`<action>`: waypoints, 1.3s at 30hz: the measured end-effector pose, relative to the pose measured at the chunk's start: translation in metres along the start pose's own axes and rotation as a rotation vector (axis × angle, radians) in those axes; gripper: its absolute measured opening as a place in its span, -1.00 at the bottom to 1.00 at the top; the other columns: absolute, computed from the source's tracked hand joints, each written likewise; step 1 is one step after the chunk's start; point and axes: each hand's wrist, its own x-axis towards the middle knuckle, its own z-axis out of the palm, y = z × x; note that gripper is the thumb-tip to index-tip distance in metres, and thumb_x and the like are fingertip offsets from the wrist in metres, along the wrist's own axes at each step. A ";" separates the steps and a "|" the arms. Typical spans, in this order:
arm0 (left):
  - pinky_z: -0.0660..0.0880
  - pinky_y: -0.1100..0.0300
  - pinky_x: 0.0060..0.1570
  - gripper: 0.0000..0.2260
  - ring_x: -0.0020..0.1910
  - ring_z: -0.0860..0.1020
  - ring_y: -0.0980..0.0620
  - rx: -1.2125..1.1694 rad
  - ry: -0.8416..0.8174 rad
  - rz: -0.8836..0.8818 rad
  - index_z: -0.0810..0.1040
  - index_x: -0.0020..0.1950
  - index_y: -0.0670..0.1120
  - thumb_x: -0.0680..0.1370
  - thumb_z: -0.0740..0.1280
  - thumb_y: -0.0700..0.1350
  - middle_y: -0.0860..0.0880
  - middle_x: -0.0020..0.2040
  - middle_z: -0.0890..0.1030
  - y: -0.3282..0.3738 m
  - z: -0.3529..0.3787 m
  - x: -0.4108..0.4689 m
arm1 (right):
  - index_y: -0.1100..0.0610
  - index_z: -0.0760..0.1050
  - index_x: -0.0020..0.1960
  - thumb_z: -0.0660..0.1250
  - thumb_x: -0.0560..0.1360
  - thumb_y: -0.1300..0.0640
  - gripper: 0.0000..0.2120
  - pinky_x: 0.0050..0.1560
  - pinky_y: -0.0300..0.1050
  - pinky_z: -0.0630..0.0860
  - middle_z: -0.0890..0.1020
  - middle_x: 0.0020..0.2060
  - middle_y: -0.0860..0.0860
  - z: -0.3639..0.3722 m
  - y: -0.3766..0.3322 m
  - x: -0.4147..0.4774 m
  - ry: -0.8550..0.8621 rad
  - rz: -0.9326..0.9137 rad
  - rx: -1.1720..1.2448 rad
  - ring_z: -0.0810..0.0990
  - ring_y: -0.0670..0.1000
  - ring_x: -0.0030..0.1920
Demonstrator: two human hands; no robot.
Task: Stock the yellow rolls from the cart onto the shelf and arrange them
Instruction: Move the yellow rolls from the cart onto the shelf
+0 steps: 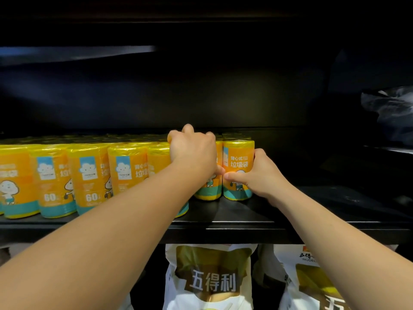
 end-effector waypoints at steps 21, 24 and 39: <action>0.50 -0.09 0.16 -0.34 0.26 0.43 -0.16 -0.001 -0.077 0.036 0.43 0.39 -0.09 0.41 0.46 0.24 -0.11 0.29 0.45 -0.001 -0.016 -0.001 | 0.05 0.22 0.41 0.58 0.33 -0.07 -0.20 0.19 0.05 0.58 0.47 0.27 0.03 0.000 0.004 -0.001 -0.046 -0.017 -0.013 0.53 0.04 0.23; 0.50 0.01 0.01 -0.44 0.09 0.50 -0.09 -0.073 -0.067 0.050 0.49 0.26 -0.06 0.40 0.47 0.25 -0.05 0.06 0.52 -0.005 -0.023 -0.005 | 0.06 0.23 0.41 0.59 0.33 -0.06 -0.20 0.18 0.04 0.57 0.48 0.27 0.03 -0.001 0.003 -0.002 -0.055 -0.005 0.006 0.53 0.03 0.22; 0.41 0.15 0.03 -0.65 0.18 0.47 0.07 -0.580 0.452 0.077 0.52 0.26 0.03 0.54 0.32 0.15 0.08 0.19 0.53 -0.058 -0.006 -0.084 | -0.01 0.32 0.36 0.48 0.47 0.03 -0.46 -0.19 -0.54 0.42 0.45 0.23 -0.12 -0.002 -0.022 -0.078 0.315 -0.333 0.183 0.47 -0.26 0.08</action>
